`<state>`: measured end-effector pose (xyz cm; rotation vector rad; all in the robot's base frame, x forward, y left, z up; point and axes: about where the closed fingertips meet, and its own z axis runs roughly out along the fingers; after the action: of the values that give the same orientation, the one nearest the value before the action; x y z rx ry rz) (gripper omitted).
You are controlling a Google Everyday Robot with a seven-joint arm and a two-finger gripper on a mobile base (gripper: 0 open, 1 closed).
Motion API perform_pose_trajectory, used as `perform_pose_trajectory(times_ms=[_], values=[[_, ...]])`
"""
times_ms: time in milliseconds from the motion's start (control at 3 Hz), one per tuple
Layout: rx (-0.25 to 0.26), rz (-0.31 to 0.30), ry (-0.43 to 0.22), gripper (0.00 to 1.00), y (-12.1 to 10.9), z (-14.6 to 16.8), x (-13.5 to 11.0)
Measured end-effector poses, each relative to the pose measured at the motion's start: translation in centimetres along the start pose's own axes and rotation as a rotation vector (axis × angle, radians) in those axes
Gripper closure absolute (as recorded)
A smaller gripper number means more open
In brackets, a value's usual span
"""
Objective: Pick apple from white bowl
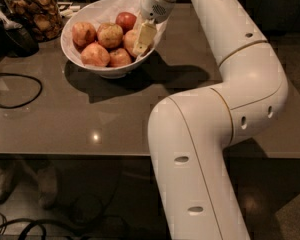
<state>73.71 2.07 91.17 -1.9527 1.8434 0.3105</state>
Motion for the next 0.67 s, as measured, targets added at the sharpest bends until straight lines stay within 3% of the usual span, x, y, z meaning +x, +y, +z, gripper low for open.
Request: perform_pose_trajectory(times_ms=[333, 667], values=[[0.000, 0.000, 0.000, 0.88, 0.00, 0.00, 0.00], [0.041, 0.001, -0.016, 1.00, -0.86, -0.43, -0.53]])
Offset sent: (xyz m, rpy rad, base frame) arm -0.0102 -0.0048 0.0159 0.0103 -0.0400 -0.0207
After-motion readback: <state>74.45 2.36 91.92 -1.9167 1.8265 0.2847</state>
